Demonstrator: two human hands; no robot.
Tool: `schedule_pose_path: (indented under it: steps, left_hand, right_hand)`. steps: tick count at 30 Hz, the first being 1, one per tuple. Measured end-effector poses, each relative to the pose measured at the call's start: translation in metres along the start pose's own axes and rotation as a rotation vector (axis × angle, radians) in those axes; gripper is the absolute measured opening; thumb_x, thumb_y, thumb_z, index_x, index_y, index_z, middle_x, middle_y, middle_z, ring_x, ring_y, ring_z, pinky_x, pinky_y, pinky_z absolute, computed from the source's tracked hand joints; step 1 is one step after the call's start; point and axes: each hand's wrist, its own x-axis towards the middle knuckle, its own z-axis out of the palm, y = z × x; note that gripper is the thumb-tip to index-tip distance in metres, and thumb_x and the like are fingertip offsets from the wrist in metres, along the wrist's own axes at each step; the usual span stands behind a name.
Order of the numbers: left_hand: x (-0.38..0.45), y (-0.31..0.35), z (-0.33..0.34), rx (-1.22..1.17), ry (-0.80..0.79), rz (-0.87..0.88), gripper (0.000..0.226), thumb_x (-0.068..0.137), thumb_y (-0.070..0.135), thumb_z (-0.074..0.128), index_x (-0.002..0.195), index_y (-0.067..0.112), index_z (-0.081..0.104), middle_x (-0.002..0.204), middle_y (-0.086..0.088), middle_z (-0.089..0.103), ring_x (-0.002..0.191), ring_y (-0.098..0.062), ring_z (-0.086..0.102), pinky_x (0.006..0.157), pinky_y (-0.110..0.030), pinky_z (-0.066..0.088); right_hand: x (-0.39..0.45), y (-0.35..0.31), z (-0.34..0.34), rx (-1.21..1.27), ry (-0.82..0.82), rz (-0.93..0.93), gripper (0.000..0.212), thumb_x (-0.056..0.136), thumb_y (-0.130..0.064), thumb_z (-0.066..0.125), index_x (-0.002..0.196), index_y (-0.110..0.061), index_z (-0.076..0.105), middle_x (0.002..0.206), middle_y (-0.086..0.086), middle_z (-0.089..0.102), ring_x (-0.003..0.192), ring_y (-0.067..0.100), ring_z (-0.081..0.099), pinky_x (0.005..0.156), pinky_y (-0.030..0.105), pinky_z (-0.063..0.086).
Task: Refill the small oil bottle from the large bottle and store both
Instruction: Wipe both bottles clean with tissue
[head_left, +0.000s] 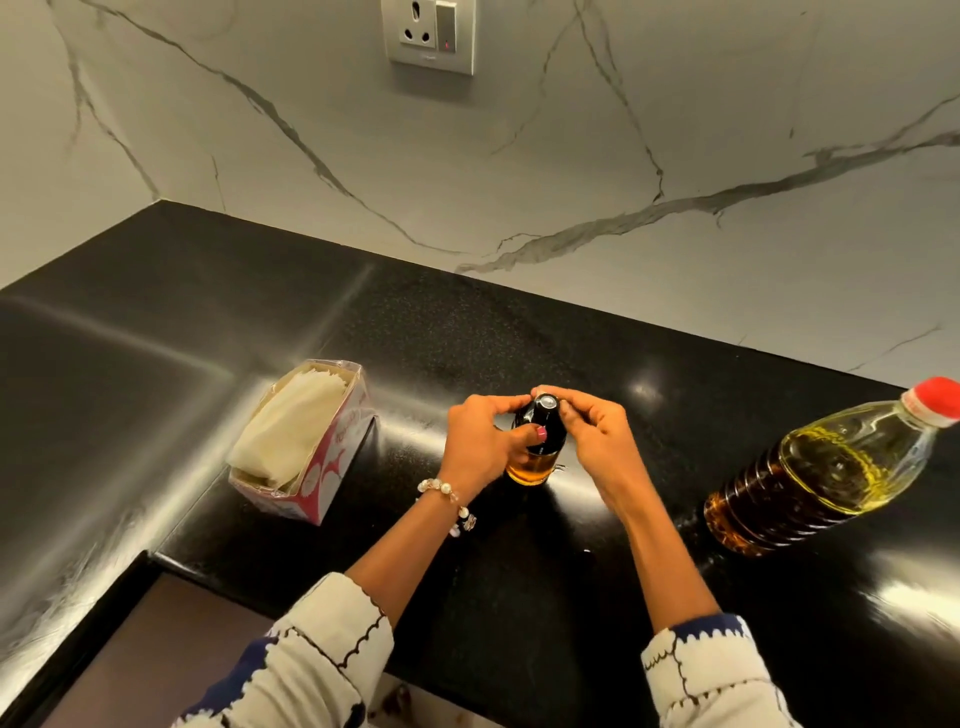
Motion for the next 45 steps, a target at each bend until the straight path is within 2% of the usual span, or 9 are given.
schedule_pose_path:
  steps: [5,13,19,25,28,32,35,39,45]
  left_hand:
    - [-0.005,-0.001,0.005,-0.059,0.061,0.017,0.051,0.075,0.008,0.08,0.12,0.014,0.059,0.114,-0.003,0.064,0.06,-0.015,0.07,0.054,-0.019,0.055]
    - [-0.007,-0.008,0.01,-0.068,0.08,0.055,0.042,0.078,0.011,0.077,0.116,0.017,0.06,0.113,-0.003,0.065,0.061,-0.019,0.071,0.057,-0.025,0.058]
    - [-0.002,-0.036,0.009,0.204,-0.046,0.158,0.071,0.074,0.036,0.079,0.136,0.025,0.048,0.123,0.002,0.055,0.092,-0.019,0.063,0.087,-0.035,0.053]
    - [0.007,-0.04,0.013,0.258,-0.073,0.165,0.07,0.062,0.038,0.087,0.121,0.026,0.052,0.116,0.009,0.062,0.105,-0.007,0.057,0.087,-0.015,0.043]
    - [0.012,-0.041,0.014,0.32,-0.071,0.211,0.069,0.062,0.043,0.084,0.121,0.028,0.052,0.112,0.01,0.065,0.104,-0.009,0.061,0.09,-0.027,0.05]
    - [0.015,-0.047,0.011,0.261,-0.022,0.178,0.061,0.06,0.055,0.078,0.111,0.03,0.055,0.101,0.011,0.067,0.094,-0.006,0.064,0.083,-0.034,0.055]
    - [0.011,-0.046,0.008,0.106,-0.006,0.103,0.048,0.068,0.042,0.081,0.106,0.033,0.054,0.099,0.011,0.066,0.088,-0.011,0.067,0.071,-0.043,0.059]
    - [-0.001,-0.041,0.002,-0.05,-0.047,0.034,0.043,0.076,0.024,0.08,0.111,0.024,0.055,0.102,0.002,0.065,0.084,-0.016,0.07,0.057,-0.034,0.059]
    - [-0.004,-0.026,-0.008,-0.093,-0.021,0.034,0.04,0.074,0.03,0.081,0.104,0.033,0.056,0.103,0.005,0.066,0.09,-0.013,0.068,0.063,-0.039,0.061]
  right_hand:
    - [0.012,0.01,-0.011,0.161,-0.2,0.035,0.034,0.099,-0.003,0.037,0.119,-0.01,0.063,0.118,0.001,0.067,0.116,0.014,0.059,0.099,0.033,0.046]
    - [-0.026,0.045,0.013,0.444,0.013,0.146,0.036,0.103,-0.02,0.031,0.114,-0.01,0.064,0.109,0.006,0.072,0.108,0.019,0.064,0.092,0.03,0.047]
    - [-0.05,0.041,0.031,0.684,0.187,0.091,0.033,0.102,-0.009,0.033,0.126,-0.01,0.056,0.116,0.0,0.069,0.113,0.011,0.061,0.092,0.021,0.049]
    - [-0.032,0.049,0.034,0.45,0.381,0.102,0.034,0.098,0.0,0.043,0.125,-0.014,0.058,0.121,0.002,0.065,0.114,0.011,0.06,0.103,0.034,0.045]
    - [-0.027,0.06,0.038,0.406,0.327,0.185,0.035,0.098,-0.001,0.039,0.123,-0.014,0.061,0.116,0.003,0.068,0.113,0.017,0.061,0.104,0.043,0.044]
    - [-0.05,0.063,0.046,0.401,0.25,0.15,0.037,0.099,-0.005,0.04,0.133,-0.011,0.053,0.127,0.0,0.062,0.122,0.011,0.054,0.11,0.038,0.038]
    - [-0.06,0.054,0.051,0.352,0.218,0.063,0.039,0.099,-0.012,0.044,0.138,-0.016,0.046,0.144,-0.007,0.046,0.132,-0.001,0.04,0.112,0.024,0.031]
    - [-0.054,0.042,0.045,0.221,0.103,-0.036,0.052,0.095,-0.04,0.039,0.142,-0.018,0.041,0.15,-0.006,0.037,0.138,0.0,0.03,0.114,0.021,0.026]
    - [-0.051,0.036,0.04,0.198,0.074,0.018,0.06,0.093,-0.053,0.031,0.144,-0.021,0.037,0.145,-0.002,0.045,0.135,0.003,0.037,0.099,0.005,0.033]
